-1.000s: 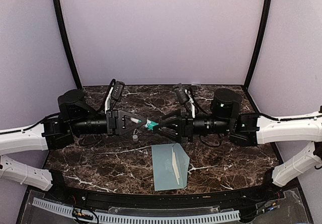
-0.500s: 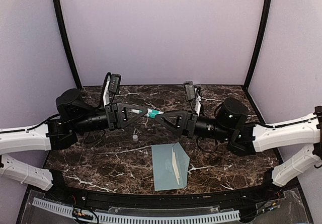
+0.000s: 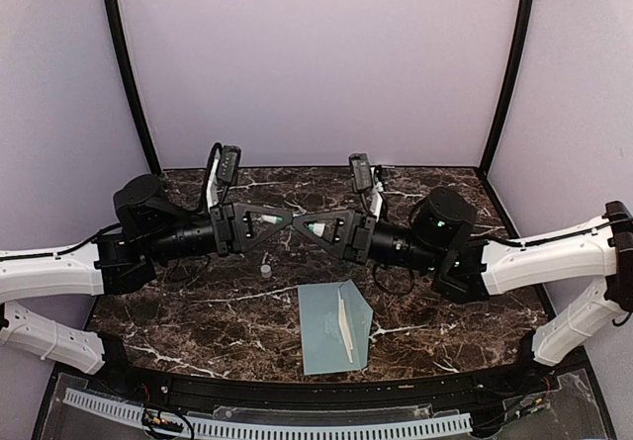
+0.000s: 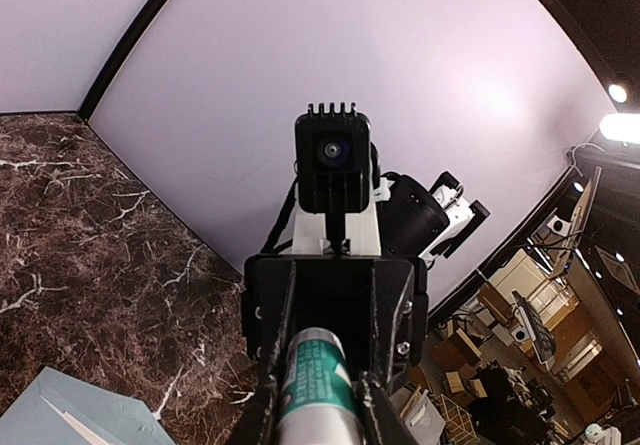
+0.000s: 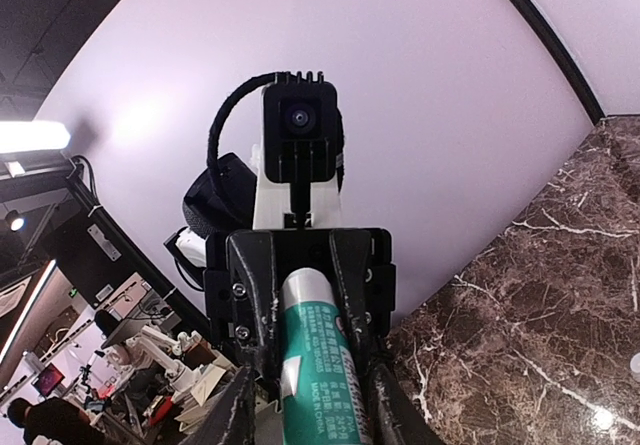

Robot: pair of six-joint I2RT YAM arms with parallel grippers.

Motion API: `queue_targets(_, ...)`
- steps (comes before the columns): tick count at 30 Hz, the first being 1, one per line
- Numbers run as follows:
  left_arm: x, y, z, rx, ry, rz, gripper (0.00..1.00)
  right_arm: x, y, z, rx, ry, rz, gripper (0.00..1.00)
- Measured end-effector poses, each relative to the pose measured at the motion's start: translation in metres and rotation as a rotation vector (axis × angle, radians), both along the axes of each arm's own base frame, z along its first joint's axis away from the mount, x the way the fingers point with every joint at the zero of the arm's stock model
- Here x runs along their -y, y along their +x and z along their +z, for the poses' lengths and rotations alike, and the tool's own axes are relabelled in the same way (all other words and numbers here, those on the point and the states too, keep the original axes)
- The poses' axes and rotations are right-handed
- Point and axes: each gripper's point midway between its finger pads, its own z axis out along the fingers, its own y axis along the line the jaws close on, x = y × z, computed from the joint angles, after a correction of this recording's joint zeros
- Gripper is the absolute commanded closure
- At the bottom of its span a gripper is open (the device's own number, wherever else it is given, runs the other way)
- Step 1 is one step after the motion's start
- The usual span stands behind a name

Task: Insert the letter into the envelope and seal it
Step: Adjust the solid glue.

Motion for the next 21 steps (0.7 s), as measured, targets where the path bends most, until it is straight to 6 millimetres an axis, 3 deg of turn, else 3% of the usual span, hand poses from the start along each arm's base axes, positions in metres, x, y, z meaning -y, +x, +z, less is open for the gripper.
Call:
queue_targets(7,-0.0001,-0.0012,0.0043,0.002,-0.018,-0.014,0.98,-0.0008,-0.0001,0.0068,0.011,0.027,0.004,0.78)
queue_targets(16,-0.0012,0.0008,0.0084,0.014,-0.03,-0.001,0.98,-0.0019,0.0008,0.0063,0.008,0.027,0.003,0.72)
queue_targets(21,-0.0011,0.0016,0.0081,0.017,-0.029,0.003,0.98,-0.0028,0.0011,0.0035,0.004,0.018,0.004,0.75)
